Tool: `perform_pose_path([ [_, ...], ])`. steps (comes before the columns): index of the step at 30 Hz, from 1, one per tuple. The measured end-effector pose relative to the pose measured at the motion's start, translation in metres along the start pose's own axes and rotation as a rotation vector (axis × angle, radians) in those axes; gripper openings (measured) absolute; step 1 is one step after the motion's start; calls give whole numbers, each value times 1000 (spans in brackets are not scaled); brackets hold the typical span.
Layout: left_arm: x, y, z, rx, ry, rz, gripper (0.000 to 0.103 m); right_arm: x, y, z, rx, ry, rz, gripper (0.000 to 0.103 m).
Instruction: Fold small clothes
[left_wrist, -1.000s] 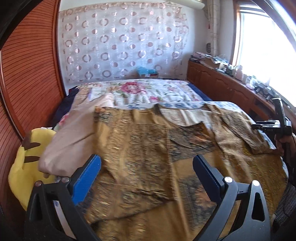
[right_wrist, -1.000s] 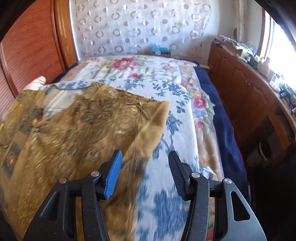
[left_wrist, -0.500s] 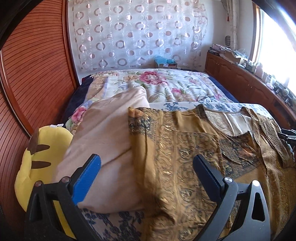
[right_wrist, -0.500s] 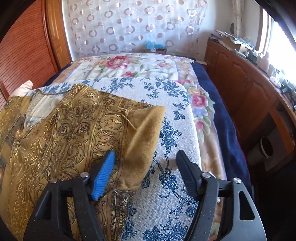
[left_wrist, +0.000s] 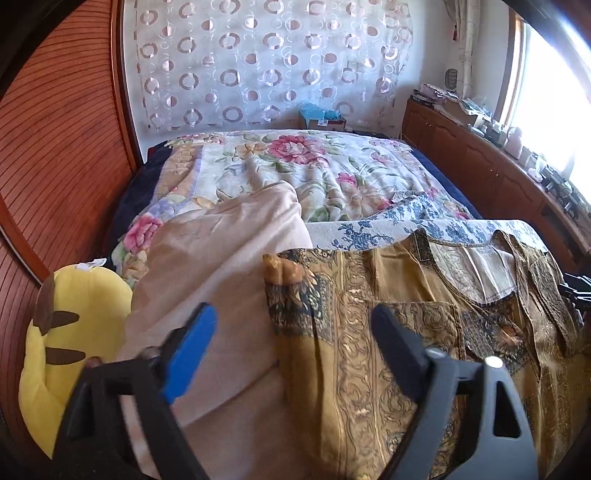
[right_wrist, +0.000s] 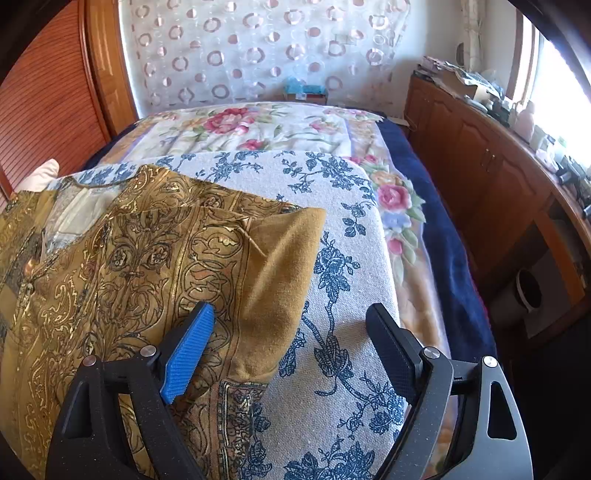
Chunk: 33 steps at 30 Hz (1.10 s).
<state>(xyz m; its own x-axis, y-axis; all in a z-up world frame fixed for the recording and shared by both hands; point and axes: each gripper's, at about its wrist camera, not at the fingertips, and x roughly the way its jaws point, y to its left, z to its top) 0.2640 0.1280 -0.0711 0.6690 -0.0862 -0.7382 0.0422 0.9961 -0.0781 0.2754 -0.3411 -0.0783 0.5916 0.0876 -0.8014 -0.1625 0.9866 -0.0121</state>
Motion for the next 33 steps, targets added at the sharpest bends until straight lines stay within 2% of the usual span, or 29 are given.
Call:
perform_pose_path([
  [1,4,2,1,-2,13,-1,52,0,0,0,0,0,0,86],
  [2,7,3,2,-4,22,-11,37,0,0,0,0,0,0,86],
  [3,11,5,2,-9,38,-32,35,0,0,0,0,0,0,86],
  [8,14,6,2,1,38,-24,35,0,0,0,0,0,0,86],
  [10,12,1,3,19,28,-30,25,0,0,0,0,0,0,86],
  [12,9,-3,3,38,16,-52,2,0,0,0,0,0,-1,86],
  [14,-2,-11,2,56,-22,-127,1,0,0,0,4,2,0,86],
  [17,-19,-29,0,107,-50,-134,0,4,1,6,-39,13,34,86],
  [21,-38,-40,-5,114,-77,-161,0,14,1,20,-56,33,45,85],
  [25,-62,-44,-15,99,-127,-170,0,18,6,31,-71,31,63,57],
  [26,-72,-46,-19,100,-162,-170,0,17,8,32,-66,32,61,41],
  [27,-81,-47,-23,101,-188,-165,0,16,11,34,-68,31,54,31],
  [28,-90,-47,-28,90,-205,-158,0,14,15,35,-74,30,56,14],
  [29,-96,-46,-31,79,-214,-160,0,10,19,34,-76,21,55,5],
  [33,-128,-40,-51,57,-253,-153,0,-23,28,31,-55,-73,73,2],
])
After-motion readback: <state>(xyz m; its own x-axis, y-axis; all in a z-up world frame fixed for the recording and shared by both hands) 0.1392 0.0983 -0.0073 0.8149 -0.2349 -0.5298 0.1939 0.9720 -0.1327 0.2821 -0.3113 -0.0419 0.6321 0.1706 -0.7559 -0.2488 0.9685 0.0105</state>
